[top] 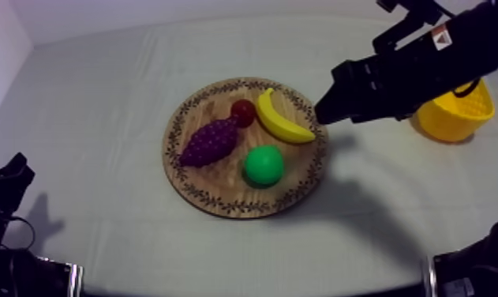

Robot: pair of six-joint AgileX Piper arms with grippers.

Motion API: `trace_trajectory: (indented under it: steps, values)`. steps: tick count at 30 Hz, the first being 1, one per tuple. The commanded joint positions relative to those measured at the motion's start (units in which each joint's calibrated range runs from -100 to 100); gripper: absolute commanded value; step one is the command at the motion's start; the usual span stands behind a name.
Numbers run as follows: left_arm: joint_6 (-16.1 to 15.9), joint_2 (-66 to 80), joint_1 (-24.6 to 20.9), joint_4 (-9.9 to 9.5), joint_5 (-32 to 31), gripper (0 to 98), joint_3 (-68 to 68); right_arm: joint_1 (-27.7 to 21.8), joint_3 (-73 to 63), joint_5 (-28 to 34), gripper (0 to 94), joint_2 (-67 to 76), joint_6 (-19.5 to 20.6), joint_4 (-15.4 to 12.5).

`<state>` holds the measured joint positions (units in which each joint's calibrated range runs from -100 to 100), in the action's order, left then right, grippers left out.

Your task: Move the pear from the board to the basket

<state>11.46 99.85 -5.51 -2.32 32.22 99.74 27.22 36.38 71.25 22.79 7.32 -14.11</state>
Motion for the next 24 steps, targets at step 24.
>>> trace_trajectory:
  steps: [24]
  values:
    - [0.0, 0.0, 0.0, 0.00, 0.0, 0.1, 0.0, 2.5, 2.4, -6.4, 67.2, -7.2, 2.2, 0.9]
